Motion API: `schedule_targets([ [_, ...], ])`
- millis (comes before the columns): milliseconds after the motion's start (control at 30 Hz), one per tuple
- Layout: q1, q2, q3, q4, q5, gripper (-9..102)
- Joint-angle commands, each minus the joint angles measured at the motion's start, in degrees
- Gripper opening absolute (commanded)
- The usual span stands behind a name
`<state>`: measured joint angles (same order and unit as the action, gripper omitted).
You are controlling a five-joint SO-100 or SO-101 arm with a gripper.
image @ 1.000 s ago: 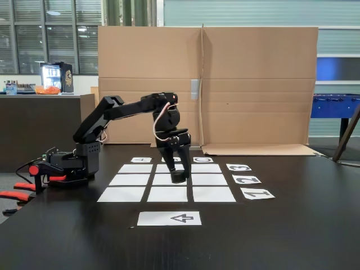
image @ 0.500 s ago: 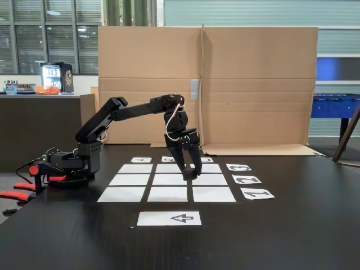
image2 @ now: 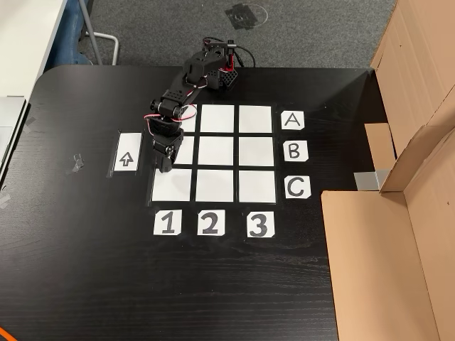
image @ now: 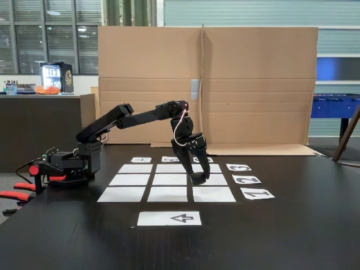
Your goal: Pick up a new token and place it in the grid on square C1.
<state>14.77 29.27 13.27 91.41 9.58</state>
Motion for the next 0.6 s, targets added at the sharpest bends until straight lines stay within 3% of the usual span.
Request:
schedule_targets([
  [0, -0.7, -1.41, -5.1, -0.79, 0.35, -1],
  [367, -0.79, -2.37, -5.54, -2.11, 0.18, 0],
  [567, -0.79, -2.37, -5.27, -2.11, 0.26, 19],
])
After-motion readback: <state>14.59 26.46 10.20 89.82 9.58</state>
